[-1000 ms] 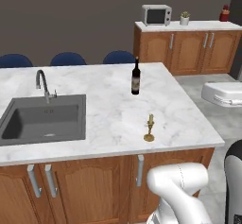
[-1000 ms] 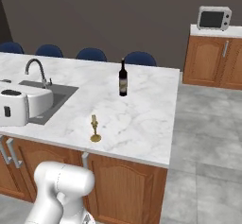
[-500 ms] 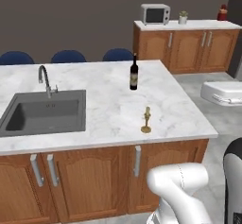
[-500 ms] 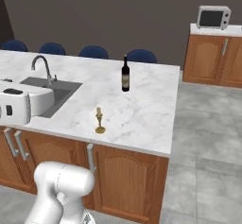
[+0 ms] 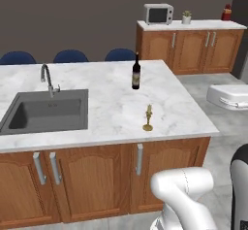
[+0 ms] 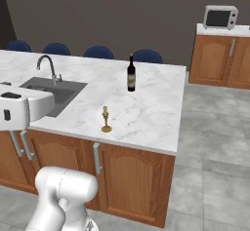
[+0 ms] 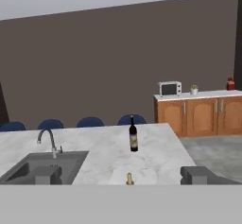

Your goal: Pick the candle and candle from the dining table and place them in the open cabinet. Close the cabinet after placing the objects.

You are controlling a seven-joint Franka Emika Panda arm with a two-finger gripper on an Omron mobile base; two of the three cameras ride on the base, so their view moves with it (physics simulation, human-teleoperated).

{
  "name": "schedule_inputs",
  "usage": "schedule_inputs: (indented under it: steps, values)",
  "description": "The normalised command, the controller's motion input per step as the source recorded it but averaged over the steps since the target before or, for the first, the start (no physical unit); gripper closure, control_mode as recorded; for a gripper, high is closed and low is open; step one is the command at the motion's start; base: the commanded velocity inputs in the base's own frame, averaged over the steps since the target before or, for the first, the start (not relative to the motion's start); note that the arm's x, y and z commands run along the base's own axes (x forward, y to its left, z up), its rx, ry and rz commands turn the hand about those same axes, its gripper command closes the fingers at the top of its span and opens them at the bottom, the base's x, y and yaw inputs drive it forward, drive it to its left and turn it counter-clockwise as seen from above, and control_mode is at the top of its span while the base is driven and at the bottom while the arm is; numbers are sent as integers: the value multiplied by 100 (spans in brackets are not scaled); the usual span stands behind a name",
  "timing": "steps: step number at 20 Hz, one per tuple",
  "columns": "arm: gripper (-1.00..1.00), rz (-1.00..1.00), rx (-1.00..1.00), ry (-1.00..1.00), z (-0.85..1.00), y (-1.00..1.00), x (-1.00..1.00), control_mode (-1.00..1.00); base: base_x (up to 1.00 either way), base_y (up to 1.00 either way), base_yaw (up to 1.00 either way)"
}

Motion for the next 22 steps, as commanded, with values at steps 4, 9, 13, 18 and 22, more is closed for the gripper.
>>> schedule_inputs:
  steps: [4,9,13,18,22]
  values:
    - [-100,0,0,0,0,0,0,100,28,0,6]
    - [-100,0,0,0,0,0,0,100,22,0,5]
    - [-100,0,0,0,0,0,0,100,17,0,3]
    - [-100,0,0,0,0,0,0,100,17,0,2]
    - [-100,0,0,0,0,0,0,100,56,3,0]
